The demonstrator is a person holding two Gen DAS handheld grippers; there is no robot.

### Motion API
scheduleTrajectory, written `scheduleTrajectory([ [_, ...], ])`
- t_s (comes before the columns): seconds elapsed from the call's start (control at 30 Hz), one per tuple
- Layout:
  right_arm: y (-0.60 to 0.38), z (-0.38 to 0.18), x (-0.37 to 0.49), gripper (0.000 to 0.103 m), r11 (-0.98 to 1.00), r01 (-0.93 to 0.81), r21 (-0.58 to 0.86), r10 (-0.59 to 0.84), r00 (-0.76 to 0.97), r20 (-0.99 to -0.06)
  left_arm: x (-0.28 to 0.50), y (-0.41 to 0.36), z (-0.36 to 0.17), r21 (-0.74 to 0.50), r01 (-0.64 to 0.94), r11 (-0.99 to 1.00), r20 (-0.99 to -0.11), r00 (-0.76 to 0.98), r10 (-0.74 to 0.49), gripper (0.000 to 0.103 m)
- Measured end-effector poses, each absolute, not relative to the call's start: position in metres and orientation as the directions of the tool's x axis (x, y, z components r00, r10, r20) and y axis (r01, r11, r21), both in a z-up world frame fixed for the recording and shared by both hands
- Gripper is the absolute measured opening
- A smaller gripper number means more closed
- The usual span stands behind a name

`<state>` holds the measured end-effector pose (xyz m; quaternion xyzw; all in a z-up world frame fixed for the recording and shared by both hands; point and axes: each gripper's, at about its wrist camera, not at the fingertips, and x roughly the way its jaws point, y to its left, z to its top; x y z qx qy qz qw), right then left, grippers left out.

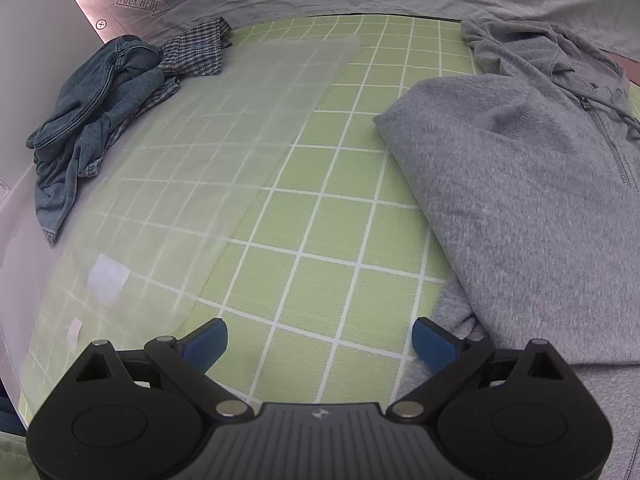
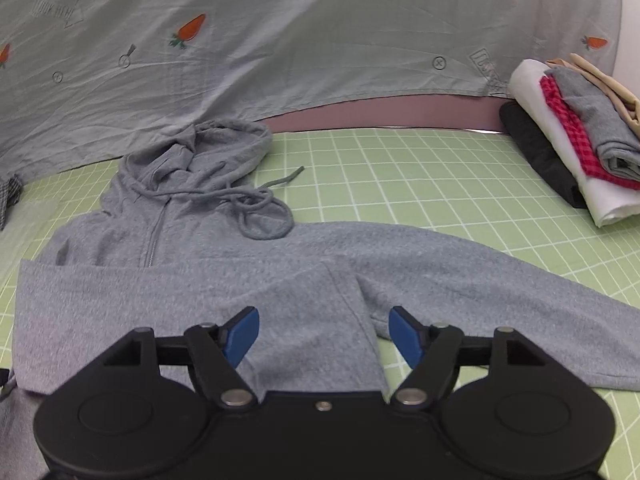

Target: Fold clothes

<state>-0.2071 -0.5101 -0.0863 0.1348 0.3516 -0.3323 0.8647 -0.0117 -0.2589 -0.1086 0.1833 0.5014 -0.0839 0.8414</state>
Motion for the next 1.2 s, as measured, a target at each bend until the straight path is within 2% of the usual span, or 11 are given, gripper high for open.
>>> scheduleTrajectory([
  [0.17,-0.496,-0.101,-0.19,0.077,0.795,0.603,-0.071,-0.453,0.511,-0.73,-0.012,-0.259,-0.109,0.224,0.32,0.921,-0.873,0.485,0.044,0.1],
  [0.23,-0.499,-0.102,-0.193,0.058,0.792,0.606,-0.075,-0.457,0.507,-0.73,-0.011,-0.257,-0.109,0.217,0.314,0.925,-0.875,0.482,0.042,0.101],
  [0.27,-0.504,-0.1,-0.197,0.033,0.788,0.614,-0.049,-0.449,0.519,-0.728,-0.011,-0.257,-0.11,0.214,0.311,0.926,-0.876,0.48,0.041,0.101],
  [0.3,-0.51,-0.097,-0.202,0.012,0.777,0.629,-0.031,-0.454,0.525,-0.72,-0.011,-0.256,-0.11,0.213,0.309,0.927,-0.876,0.48,0.041,0.101],
  [0.33,-0.518,-0.093,-0.208,0.008,0.752,0.659,-0.028,-0.482,0.52,-0.705,-0.011,-0.256,-0.11,0.214,0.309,0.927,-0.876,0.48,0.042,0.102],
  [0.47,-0.553,-0.076,-0.236,0.007,0.614,0.789,-0.012,-0.604,0.46,-0.651,-0.01,-0.256,-0.11,0.22,0.312,0.924,-0.874,0.484,0.045,0.103],
  [0.63,-0.601,-0.089,-0.272,0.017,0.415,0.91,0.008,-0.638,0.297,-0.711,-0.01,-0.255,-0.11,0.213,0.312,0.926,-0.875,0.483,0.038,0.103],
  [0.7,-0.604,-0.095,-0.284,0.044,0.4,0.915,0.056,-0.612,0.311,-0.727,-0.01,-0.255,-0.11,0.212,0.311,0.927,-0.874,0.484,0.037,0.103],
  [0.9,-0.604,-0.112,-0.287,0.07,0.408,0.904,0.128,-0.538,0.352,-0.766,-0.01,-0.253,-0.111,0.202,0.304,0.931,-0.876,0.481,0.033,0.103],
  [1.0,-0.604,-0.116,-0.276,0.076,0.443,0.889,0.117,-0.524,0.363,-0.77,-0.009,-0.252,-0.111,0.195,0.299,0.934,-0.879,0.477,0.031,0.103],
  [1.2,-0.611,-0.121,-0.265,0.076,0.479,0.872,0.098,-0.507,0.366,-0.78,-0.005,-0.257,-0.11,0.216,0.31,0.926,-0.873,0.486,0.041,0.103],
])
